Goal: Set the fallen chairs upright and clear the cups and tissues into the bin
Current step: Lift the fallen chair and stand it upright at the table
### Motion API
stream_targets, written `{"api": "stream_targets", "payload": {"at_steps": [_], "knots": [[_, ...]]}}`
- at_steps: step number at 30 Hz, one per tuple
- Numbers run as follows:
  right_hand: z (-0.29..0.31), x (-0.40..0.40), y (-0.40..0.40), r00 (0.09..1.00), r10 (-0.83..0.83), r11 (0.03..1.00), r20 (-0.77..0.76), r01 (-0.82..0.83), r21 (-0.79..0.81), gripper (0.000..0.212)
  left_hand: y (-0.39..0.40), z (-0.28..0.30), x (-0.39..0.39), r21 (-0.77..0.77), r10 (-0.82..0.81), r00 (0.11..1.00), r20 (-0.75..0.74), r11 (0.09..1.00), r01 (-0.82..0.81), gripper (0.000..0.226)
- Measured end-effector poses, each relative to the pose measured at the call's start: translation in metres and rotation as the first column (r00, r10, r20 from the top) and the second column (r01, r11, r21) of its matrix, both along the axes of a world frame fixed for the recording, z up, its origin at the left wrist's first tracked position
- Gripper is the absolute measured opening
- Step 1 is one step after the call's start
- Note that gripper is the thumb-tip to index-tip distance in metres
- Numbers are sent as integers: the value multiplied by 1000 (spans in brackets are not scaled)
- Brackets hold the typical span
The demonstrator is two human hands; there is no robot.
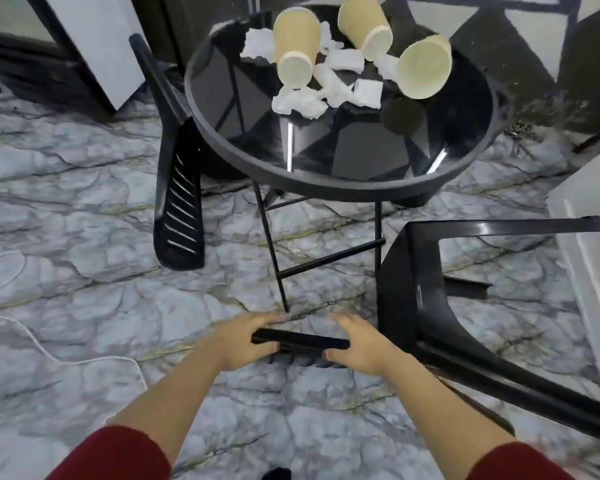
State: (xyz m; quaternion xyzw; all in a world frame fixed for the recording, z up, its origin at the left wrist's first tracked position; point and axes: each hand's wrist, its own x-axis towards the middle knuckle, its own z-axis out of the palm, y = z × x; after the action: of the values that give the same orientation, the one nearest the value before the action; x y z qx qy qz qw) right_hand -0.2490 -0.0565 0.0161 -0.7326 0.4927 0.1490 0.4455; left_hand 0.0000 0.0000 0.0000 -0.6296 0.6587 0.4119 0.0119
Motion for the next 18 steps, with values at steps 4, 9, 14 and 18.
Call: {"api": "stream_targets", "payload": {"at_steps": [4, 9, 14, 18], "knots": [[-56, 14, -6, 998, -2, 1000, 58, 2, 16, 76, 7, -55, 12, -25, 124, 990, 63, 992, -122, 73], [-120, 30, -9, 991, 28, 999, 134, -24, -31, 68, 19, -123, 29, -103, 348, 937, -16, 932, -348, 70], [-152, 39, -6, 974, 7, 997, 227, 12, -80, 54, 19, -154, 34, -70, 548, 801, -242, 813, -578, 28], [-163, 43, -7, 987, 40, 989, 154, -17, -147, 49, 13, -164, 33, -40, 624, 691, -365, 731, -682, 26]]}}
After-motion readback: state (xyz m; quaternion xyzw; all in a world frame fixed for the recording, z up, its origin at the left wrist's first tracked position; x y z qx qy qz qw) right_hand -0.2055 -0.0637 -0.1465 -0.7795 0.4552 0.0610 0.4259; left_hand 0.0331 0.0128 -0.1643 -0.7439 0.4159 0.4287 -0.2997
